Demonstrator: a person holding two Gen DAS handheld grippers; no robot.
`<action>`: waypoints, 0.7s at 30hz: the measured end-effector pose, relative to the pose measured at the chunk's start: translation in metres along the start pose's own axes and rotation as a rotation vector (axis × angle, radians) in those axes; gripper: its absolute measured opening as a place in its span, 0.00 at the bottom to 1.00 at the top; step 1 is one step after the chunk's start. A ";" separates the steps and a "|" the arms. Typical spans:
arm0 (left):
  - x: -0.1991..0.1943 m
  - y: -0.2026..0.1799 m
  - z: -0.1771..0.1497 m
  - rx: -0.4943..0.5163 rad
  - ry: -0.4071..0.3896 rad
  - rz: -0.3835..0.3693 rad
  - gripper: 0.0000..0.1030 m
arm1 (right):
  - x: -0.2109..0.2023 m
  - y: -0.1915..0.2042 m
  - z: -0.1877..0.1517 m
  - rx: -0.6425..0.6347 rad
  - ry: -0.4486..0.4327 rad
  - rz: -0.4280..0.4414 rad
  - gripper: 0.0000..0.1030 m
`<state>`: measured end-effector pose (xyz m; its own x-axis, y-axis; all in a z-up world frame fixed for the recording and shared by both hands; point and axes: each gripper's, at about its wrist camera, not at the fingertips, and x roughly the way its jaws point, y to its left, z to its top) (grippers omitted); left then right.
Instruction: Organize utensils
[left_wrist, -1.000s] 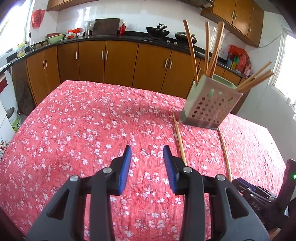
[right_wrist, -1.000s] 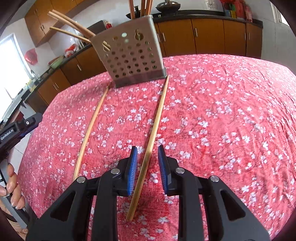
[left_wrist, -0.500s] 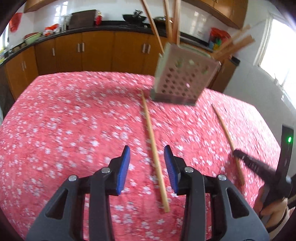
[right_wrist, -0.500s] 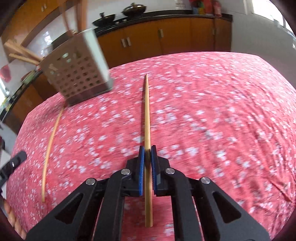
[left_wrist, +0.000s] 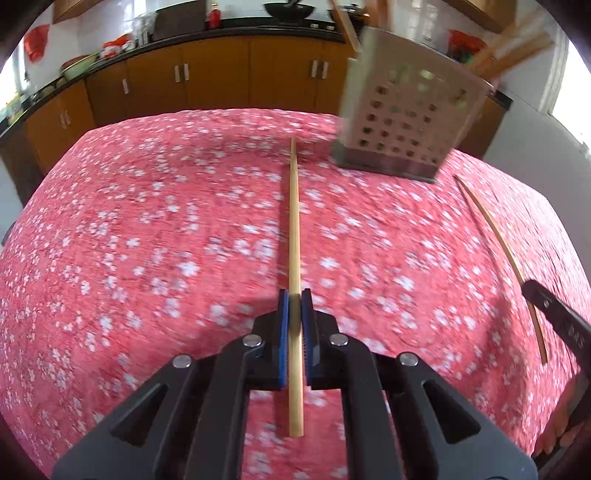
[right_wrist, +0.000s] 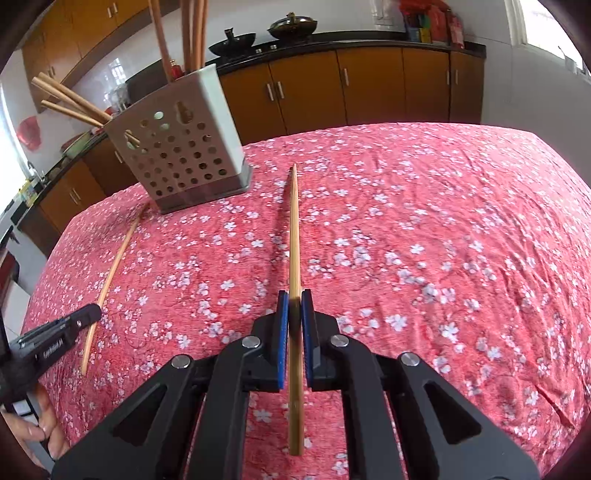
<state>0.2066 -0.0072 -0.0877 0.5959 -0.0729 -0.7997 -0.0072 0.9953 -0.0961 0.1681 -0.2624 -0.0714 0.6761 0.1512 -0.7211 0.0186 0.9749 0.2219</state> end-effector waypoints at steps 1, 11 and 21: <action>0.002 0.010 0.003 -0.025 -0.001 0.002 0.08 | 0.002 0.002 0.001 -0.005 -0.001 0.005 0.08; 0.010 0.032 0.021 -0.007 0.004 -0.055 0.09 | 0.022 0.006 0.014 -0.015 0.006 -0.016 0.08; 0.015 0.032 0.022 0.049 0.000 -0.067 0.10 | 0.037 0.005 0.019 -0.034 0.044 -0.035 0.08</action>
<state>0.2328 0.0248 -0.0895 0.5939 -0.1399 -0.7923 0.0722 0.9901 -0.1207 0.2071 -0.2554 -0.0845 0.6422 0.1231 -0.7566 0.0163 0.9846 0.1741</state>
